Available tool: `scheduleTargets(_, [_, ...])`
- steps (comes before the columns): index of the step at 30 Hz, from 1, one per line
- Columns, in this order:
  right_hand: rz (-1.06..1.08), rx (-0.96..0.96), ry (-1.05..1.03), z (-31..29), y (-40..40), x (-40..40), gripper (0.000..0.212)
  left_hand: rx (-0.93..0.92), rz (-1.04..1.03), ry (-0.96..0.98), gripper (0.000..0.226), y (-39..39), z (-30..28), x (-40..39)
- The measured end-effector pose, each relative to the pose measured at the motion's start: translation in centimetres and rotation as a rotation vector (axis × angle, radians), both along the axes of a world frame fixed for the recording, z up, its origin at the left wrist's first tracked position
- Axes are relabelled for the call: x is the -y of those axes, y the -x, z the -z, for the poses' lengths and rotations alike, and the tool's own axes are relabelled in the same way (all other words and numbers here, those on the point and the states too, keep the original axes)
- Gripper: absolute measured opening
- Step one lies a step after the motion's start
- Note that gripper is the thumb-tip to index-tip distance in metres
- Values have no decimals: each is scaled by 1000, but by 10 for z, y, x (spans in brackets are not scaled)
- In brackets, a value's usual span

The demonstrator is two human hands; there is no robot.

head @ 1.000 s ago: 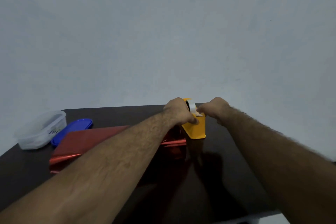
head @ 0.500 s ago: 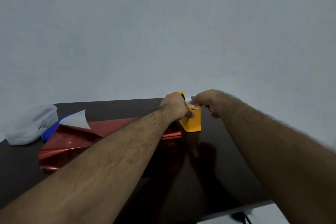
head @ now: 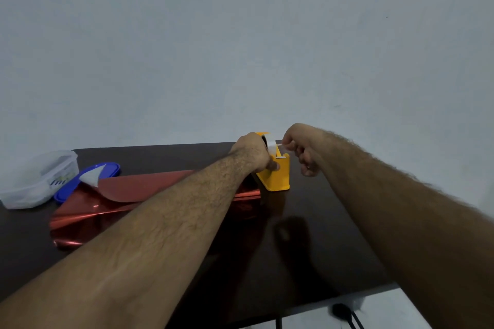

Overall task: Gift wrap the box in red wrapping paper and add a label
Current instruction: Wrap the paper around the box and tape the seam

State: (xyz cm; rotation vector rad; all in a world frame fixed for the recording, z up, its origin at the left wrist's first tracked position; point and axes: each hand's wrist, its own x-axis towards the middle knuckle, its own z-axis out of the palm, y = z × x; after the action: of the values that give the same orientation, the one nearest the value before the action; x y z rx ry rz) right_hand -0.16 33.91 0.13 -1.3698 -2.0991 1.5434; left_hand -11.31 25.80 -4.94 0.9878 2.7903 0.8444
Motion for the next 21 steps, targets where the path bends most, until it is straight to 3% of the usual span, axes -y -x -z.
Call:
scheduleTargets(8, [-9, 18, 47, 34, -21, 0, 25, -2, 0, -25, 55, 1, 4, 0])
scheduleTargets(13, [42, -166, 16, 65, -22, -4, 15, -15, 14, -23, 53, 0, 5, 3])
scheduleTargets(17, [84, -246, 57, 80, -15, -9, 42, -12, 31, -31, 50, 1, 6, 6])
scheduleTargets(21, [100, -201, -26, 76, -7, -15, 36, -22, 37, -11, 52, -2, 4, 7])
